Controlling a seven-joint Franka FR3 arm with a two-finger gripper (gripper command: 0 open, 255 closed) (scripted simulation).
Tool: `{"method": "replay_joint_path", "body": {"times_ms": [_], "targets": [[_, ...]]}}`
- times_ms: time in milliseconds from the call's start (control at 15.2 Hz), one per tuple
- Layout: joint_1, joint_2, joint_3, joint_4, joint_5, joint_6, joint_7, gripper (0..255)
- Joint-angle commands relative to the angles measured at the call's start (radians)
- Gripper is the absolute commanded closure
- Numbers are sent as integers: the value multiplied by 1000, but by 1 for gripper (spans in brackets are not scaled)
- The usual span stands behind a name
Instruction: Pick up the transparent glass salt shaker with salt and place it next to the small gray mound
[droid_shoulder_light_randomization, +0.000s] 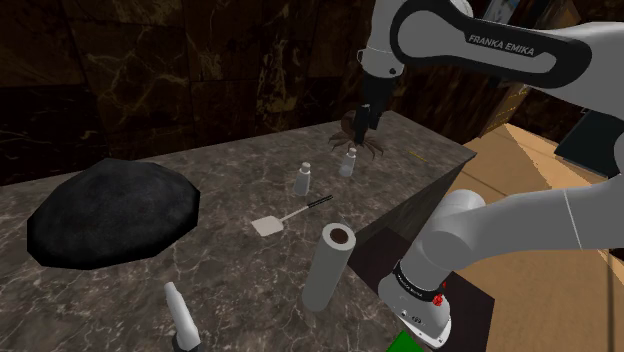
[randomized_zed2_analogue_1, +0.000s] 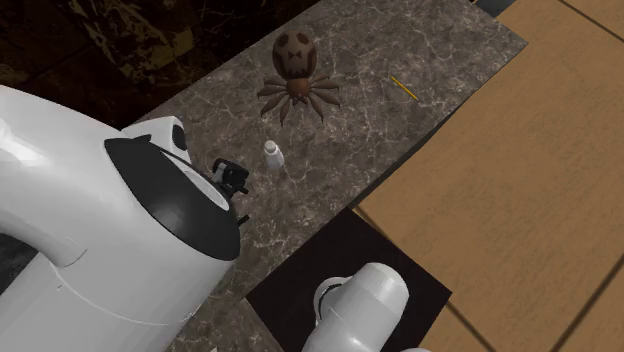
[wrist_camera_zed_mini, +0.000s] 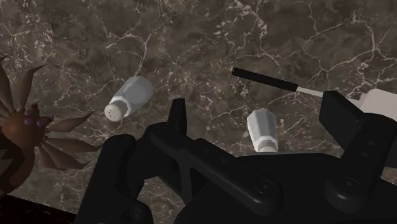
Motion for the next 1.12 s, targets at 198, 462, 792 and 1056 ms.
{"method": "replay_joint_path", "body": {"times_ms": [198, 462, 792, 1056], "targets": [[-15, 40, -60, -30, -36, 73, -67, 0], [-34, 116, -138, -49, -79, 174, -154, 0], [-55, 243, -233, -42, -115, 300, -262, 0], [-64, 367, -304, -10, -125, 396, -351, 0]]}}
